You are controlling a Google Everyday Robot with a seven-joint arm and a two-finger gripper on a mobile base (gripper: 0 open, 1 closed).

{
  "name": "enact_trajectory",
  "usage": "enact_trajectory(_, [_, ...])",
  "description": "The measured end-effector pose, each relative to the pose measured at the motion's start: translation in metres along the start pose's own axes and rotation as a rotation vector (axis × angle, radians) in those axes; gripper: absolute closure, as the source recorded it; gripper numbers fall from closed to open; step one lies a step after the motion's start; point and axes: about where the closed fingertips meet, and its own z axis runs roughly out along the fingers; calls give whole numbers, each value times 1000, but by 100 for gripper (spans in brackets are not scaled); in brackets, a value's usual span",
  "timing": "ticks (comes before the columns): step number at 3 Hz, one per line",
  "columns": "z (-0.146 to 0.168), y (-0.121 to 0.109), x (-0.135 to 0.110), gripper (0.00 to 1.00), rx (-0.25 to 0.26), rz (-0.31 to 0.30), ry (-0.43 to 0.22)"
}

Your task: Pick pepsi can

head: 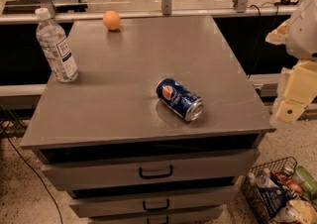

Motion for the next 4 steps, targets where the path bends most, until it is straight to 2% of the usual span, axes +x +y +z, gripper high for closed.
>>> enact_trajectory(1, [2, 0, -4, 0, 1, 0, -7])
enact_trajectory(2, [30, 5, -40, 0, -17, -1, -51])
enact_trajectory(3, [66, 3, -82, 0, -12, -4, -80])
enact_trajectory(4, [98, -4, -112, 0, -9, 11, -91])
